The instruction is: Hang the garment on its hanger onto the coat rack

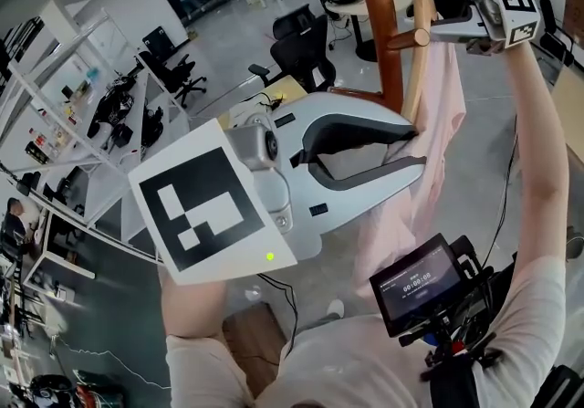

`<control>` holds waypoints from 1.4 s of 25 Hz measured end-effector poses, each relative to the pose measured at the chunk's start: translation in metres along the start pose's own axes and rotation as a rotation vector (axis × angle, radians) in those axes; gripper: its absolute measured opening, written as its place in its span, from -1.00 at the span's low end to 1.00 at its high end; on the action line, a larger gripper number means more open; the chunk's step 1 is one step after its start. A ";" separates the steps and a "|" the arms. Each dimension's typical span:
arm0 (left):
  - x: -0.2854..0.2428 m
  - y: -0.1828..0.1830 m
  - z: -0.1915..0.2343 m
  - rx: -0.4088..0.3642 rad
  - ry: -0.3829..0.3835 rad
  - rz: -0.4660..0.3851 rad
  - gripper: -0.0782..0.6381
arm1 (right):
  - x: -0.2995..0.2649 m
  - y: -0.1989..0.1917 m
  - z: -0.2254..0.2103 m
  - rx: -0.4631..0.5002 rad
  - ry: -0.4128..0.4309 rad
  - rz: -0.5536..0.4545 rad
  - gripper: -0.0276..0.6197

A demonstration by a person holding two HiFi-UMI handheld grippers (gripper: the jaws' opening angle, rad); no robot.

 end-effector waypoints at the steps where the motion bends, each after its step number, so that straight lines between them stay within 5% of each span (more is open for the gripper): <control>1: 0.000 -0.001 0.000 0.001 0.000 -0.004 -0.53 | 0.000 0.000 0.000 0.001 -0.002 -0.001 -0.53; 18: -0.005 -0.038 0.012 0.040 0.030 -0.106 -0.53 | -0.007 -0.016 0.022 0.056 -0.121 0.040 -0.52; 28: -0.009 -0.041 0.015 0.067 -0.060 -0.225 -0.53 | -0.010 0.000 0.050 0.171 -0.460 0.149 -0.51; 35: -0.003 -0.053 0.018 0.093 -0.075 -0.303 -0.53 | -0.032 0.004 0.064 0.310 -0.822 0.313 -0.51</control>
Point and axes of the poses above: the fingertips, and each gripper's own axes: x backward along the fingers, z to its left, y out of its top, the point moved 10 cm from there along x, backward along the fingers, and after that the axes turned 2 degrees about y, right-handed, at the moved point
